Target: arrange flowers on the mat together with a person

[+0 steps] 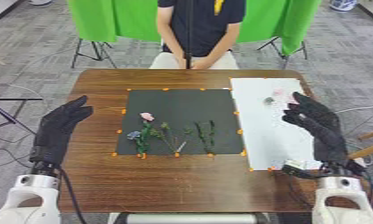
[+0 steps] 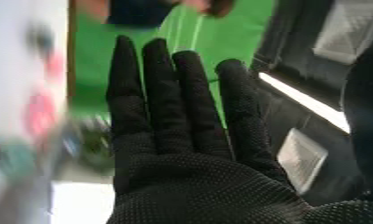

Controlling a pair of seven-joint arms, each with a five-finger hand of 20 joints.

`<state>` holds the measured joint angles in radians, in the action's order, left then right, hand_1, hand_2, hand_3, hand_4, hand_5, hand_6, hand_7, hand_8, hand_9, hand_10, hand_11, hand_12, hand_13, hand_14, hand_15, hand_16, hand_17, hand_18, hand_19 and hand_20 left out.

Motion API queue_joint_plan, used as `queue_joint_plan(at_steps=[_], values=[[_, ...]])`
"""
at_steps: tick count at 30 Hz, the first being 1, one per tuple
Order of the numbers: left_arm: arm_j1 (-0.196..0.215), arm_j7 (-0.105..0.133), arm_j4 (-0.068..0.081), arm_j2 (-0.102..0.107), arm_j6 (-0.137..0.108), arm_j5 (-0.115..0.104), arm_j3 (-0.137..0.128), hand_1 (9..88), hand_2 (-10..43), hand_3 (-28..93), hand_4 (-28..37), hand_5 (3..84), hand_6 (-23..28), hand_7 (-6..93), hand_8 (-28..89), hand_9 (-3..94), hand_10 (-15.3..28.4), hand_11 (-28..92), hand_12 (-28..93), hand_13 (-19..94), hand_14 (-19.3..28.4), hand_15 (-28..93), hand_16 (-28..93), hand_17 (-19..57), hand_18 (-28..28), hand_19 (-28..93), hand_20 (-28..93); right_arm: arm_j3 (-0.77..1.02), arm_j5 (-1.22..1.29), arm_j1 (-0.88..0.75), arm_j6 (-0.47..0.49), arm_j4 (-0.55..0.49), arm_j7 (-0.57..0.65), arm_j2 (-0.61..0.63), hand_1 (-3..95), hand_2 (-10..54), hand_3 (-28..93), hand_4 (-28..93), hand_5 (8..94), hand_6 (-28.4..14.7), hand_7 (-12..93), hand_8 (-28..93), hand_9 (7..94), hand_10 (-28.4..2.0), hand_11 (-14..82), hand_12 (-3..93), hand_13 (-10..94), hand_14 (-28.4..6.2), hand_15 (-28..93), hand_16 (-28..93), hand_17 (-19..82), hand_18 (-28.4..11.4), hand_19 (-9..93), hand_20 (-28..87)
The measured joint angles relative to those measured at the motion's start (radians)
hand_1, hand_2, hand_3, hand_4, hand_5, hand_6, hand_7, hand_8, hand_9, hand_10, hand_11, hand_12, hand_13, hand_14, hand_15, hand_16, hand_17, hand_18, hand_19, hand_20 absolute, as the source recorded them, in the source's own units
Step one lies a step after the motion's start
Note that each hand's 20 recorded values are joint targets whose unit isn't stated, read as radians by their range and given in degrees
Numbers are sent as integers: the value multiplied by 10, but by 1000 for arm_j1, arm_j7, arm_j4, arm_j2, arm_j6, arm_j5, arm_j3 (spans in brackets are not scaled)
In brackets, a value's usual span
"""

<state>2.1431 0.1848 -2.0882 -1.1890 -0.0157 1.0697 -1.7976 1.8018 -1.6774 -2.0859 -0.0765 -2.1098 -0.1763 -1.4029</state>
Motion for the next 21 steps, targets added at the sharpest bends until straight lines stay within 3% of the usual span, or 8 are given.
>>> queue_joint_plan(at_steps=[2,5,9,12,16,21], values=[[0,0,0,0,-1,0,0,224,72,616,-283,469,43,100,-55,448,141,199,160,322,171,139,51,20,119,55,147,19,-121,40,-24,-7,140,50,275,-95,677,-180,564,-29,150,-97,663,-179,164,186,673,-144,350,221,429,-177,631,419],[0,0,-1,0,-4,0,0,224,72,616,-283,468,42,101,-55,448,140,199,160,321,171,139,50,20,119,54,147,24,-236,107,-24,-2,311,135,294,-95,661,-188,564,-32,138,-93,671,-180,166,189,704,-139,396,227,457,-178,704,421],[1,0,-3,5,-10,-1,0,224,73,616,-283,468,43,102,-55,448,140,199,160,321,171,139,51,19,120,57,149,14,-392,202,-1,48,416,245,336,-95,652,-203,583,-16,147,-93,709,-166,176,189,787,-105,425,234,525,-157,805,397],[2,0,-5,9,-14,-2,1,224,72,616,-283,468,43,102,-55,448,140,199,160,320,171,140,52,17,123,59,150,-3,-566,279,140,98,467,317,345,-95,654,-210,597,-9,149,-98,739,-152,178,190,845,-75,434,253,576,-132,873,335],[4,0,-8,13,-17,-3,1,225,72,616,-283,468,42,102,-55,447,138,200,161,320,171,140,52,17,124,60,150,-47,-769,365,367,166,480,394,338,-95,643,-218,590,-4,148,-101,747,-152,169,181,879,-60,427,257,614,-112,904,296],[5,0,-8,13,-18,-3,1,225,73,615,-283,468,42,102,-55,448,140,200,160,320,171,140,52,17,124,60,150,-94,-832,436,440,265,493,432,336,-95,633,-228,588,0,147,-101,773,-144,151,168,919,-44,405,261,642,-96,925,247]])
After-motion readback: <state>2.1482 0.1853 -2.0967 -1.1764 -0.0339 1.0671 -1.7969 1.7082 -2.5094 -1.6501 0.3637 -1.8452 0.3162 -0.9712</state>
